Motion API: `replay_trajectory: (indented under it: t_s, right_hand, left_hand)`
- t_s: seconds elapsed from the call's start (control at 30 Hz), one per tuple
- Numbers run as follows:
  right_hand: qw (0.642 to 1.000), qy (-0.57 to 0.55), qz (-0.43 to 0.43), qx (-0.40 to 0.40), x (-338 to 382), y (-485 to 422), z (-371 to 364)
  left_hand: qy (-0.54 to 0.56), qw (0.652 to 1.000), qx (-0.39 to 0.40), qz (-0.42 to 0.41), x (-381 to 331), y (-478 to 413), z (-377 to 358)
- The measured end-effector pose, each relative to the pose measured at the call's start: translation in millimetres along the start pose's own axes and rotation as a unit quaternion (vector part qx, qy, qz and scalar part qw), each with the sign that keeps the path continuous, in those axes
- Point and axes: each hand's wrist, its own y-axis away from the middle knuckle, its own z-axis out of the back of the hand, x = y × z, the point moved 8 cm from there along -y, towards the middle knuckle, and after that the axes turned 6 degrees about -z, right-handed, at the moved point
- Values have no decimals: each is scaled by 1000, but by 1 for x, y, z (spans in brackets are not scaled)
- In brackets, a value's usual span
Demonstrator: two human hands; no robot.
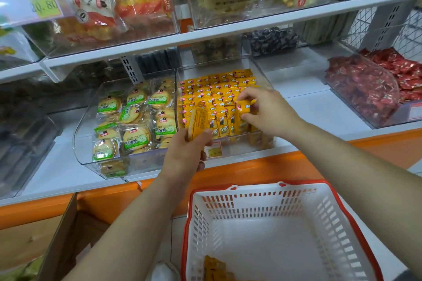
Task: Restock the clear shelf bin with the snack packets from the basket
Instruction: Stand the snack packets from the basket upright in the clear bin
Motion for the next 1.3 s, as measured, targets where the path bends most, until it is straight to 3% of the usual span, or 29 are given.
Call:
replay_trajectory:
  t_s: [0.17, 0.33, 0.4, 0.47, 0.6, 0.67, 0.8, 0.93, 1.03, 1.1, 1.2, 1.3]
  right_hand:
    - [977, 206, -2, 62, -7, -4, -22]
    - [978, 200, 0, 68, 0, -3, -20]
    - [991, 134, 9, 14, 10, -2, -5]
    - [1000, -23, 5, -13, 22, 1, 7]
    - [941, -307, -51, 133, 40, 13, -12]
    - [912, -364, -74, 172, 42, 19, -20]
    - [877, -442, -108, 157, 37, 21, -19]
    - [873, -452, -124, 133, 31, 19, -16]
    - [877, -455, -118, 98, 29, 16, -10]
    - [899, -424, -94, 49, 29, 13, -1]
    - [962, -267, -39, -39, 27, 9, 14]
    - [989, -142, -3, -33, 22, 8, 4]
  left_hand:
    - [0, 1000, 12, 0, 1, 1, -3]
    - [24, 1000, 12, 14, 2, 0, -6]
    - [38, 999, 15, 14, 2, 0, -6]
    - [57, 998, 20, 16, 1, 0, -6]
    - [111, 992, 51, 28, -4, 5, -15]
    - [139, 986, 79, 36, -6, 8, -22]
    - [170, 977, 116, 52, -6, 12, -30]
    - [153, 982, 102, 41, -6, 11, -25]
    - [56, 996, 67, -2, -6, 6, -16]
    - [-129, 988, 31, -85, -11, 1, -6]
    - [-382, 904, 2, -191, -15, -3, -2]
    - [-467, 858, 10, -215, -6, -7, 0]
